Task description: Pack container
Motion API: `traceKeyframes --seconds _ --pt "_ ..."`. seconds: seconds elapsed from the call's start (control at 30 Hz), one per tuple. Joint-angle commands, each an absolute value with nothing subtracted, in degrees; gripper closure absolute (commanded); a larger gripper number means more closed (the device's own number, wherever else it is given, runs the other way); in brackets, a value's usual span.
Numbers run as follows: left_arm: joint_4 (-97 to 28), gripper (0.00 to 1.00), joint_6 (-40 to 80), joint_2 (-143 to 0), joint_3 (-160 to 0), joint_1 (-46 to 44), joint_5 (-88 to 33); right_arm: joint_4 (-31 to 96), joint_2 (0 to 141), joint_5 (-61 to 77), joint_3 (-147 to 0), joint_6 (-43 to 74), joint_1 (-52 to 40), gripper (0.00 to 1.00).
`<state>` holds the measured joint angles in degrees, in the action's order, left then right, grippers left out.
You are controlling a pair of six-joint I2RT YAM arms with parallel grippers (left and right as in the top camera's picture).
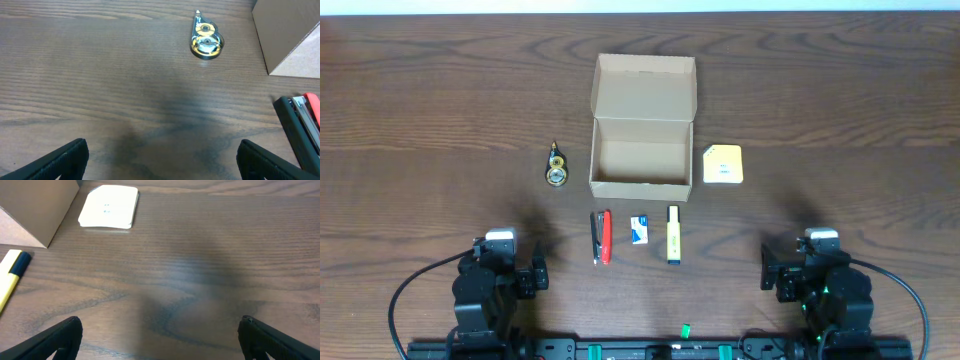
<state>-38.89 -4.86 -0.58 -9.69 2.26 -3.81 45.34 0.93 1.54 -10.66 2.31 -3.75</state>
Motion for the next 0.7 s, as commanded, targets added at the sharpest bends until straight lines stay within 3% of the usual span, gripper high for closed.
traceKeyframes --seconds 0.0,0.67 --pt "-39.11 0.05 -4.69 -0.21 -9.15 2.70 -2.98 45.41 0.32 1.76 -9.98 1.63 -4.32 0.01" --pt "-39.13 0.05 -4.69 -0.21 -9.15 2.70 -2.96 45.41 0.32 1.78 -9.98 1.63 -4.32 0.01"
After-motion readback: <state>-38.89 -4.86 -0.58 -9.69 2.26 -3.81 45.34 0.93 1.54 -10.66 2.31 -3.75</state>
